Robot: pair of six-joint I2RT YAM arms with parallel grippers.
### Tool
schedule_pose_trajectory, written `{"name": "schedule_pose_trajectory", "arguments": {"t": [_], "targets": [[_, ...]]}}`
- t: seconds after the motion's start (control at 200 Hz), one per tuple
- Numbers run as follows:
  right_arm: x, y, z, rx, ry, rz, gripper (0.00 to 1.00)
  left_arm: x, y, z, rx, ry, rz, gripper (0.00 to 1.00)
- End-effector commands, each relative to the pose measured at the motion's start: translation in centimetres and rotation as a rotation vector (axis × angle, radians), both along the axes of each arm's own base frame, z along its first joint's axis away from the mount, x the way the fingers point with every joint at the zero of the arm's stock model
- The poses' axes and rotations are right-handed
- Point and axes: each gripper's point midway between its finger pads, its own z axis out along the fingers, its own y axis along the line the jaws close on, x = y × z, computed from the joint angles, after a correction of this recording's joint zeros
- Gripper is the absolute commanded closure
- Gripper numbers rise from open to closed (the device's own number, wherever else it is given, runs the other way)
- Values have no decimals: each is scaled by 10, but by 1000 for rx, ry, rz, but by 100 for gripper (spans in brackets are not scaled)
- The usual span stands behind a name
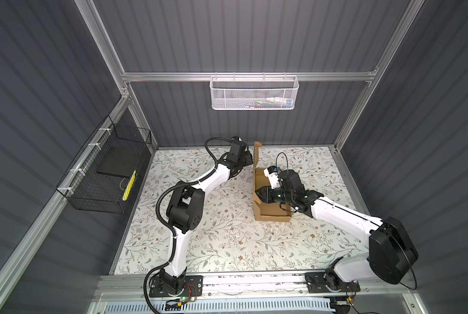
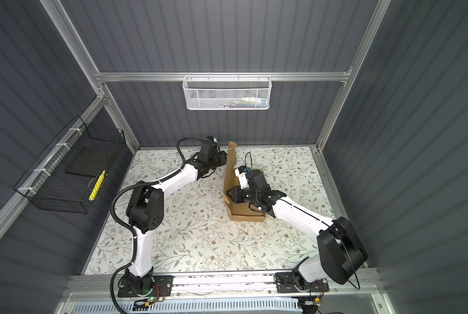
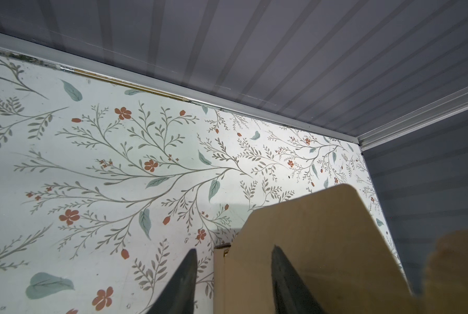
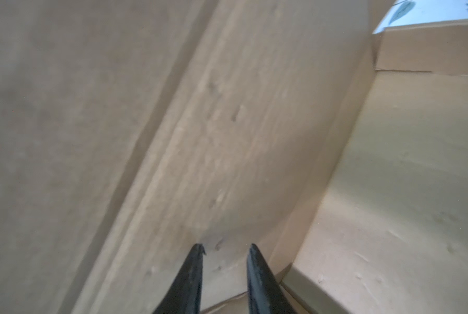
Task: Fold the paper box
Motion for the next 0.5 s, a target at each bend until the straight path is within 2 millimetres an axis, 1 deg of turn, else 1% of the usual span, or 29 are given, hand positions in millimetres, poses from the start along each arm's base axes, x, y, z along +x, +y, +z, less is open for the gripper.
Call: {"name": "schedule_pose_trajectory", "arguments": {"t": [0.0,0.15,0.375,0.495], "targets": [[0,10,5,39,-15,11,69,6,-7,4,-22,6,-26,55],[-1,22,13,71,-42,23,70,8,-16,7,-45,9,-57,57],[0,36,14,103,-42,22,70,13,-29,12,-68,7,-101,59],[-1,45,16,119,-51,27,70,15,-40,11,-88,16,-144,60]]}}
